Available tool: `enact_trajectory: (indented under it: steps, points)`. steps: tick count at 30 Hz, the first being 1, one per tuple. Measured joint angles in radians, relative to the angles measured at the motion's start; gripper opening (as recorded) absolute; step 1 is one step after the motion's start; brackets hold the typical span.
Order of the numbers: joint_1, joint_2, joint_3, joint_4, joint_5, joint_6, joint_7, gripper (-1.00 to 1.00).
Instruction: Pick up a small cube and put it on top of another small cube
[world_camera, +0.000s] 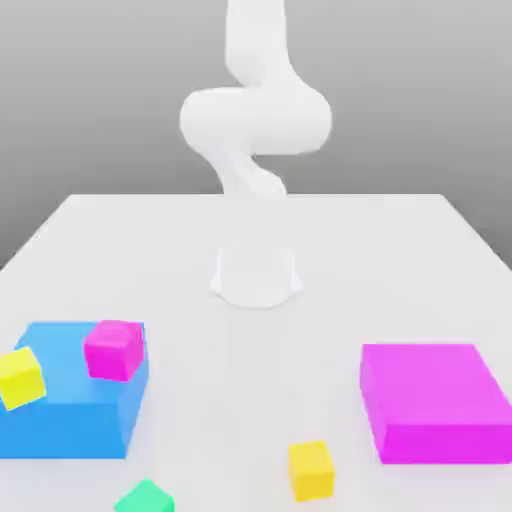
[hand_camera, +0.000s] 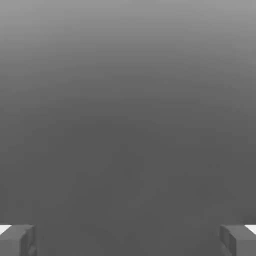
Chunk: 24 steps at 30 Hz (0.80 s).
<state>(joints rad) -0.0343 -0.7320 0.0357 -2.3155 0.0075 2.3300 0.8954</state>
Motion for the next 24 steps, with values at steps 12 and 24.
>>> enact_trajectory:
  steps: [12, 24]
  points:
    - [-0.143, 0.324, 0.178, -0.075, -0.013, 0.146, 0.496, 0.0]
    - [-0.223, 0.655, 0.302, -0.148, -0.118, 0.288, 1.052, 0.0]
